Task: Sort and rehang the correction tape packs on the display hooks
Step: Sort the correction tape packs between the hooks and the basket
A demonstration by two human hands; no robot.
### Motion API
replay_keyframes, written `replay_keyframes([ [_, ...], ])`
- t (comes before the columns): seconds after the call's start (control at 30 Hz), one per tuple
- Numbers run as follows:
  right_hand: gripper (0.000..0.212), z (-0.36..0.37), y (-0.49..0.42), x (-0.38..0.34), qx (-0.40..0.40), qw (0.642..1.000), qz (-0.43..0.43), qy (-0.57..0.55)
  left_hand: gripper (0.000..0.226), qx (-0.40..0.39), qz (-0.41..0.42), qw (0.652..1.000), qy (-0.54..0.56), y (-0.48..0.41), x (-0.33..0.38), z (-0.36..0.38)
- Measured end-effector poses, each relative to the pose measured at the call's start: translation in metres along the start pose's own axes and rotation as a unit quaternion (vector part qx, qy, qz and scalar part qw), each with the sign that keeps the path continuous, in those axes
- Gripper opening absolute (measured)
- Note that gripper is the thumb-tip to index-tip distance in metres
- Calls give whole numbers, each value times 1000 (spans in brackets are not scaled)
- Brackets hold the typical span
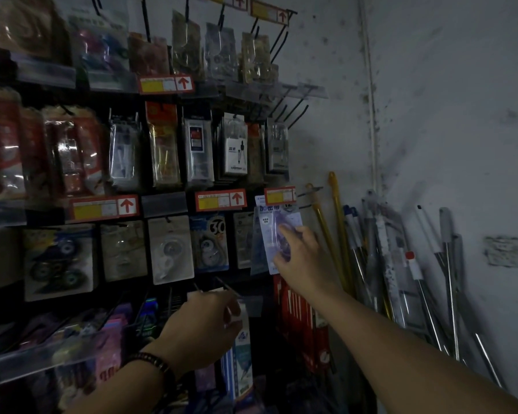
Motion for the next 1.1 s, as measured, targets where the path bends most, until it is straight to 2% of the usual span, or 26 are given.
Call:
replay_keyframes([
  [0.13,67,0,5,2,-2,1000,9,-21,14,-4,2,1000,2,5,-1,3],
  [0.27,57,-3,6,6,-1,1000,17,4,13,-11,9,1000,5,11,0,3],
  [0.43,75,10,4,2,-42,999,-1,21,9,-7,8,1000,2,15,-1,2],
  [0.53,63,24,7,6,-52,997,26,43,10,-25,5,1000,-2,23,-4,7],
  [0.63,54,44,27,7,-87,994,67,10,17,-63,-25,998,4,40,-16,15],
  [0.8,42,51,100,-16,-86,995,33,-24,18,-103,-69,992,-20,97,-42,28],
  [0.87,33,53,142,-32,-95,994,10,-47,26,-100,-87,991,-17,129,-58,38],
  [1.0,16,85,238,-69,-203,971,-24,-120,39,-131,-116,985,-16,205,-87,84],
  [1.1,21,124,325,-94,-294,946,-30,-130,41,-180,-152,972,-4,273,-114,132],
])
Point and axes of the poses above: each hand's wrist, its own y-axis away from the middle knuckle, its own z-axis out of the palm, x = y × z, the point moved 8 cm from there along -y, towards the middle knuckle, and after that the axes turned 5 degrees about y, right-handed, at the moved point
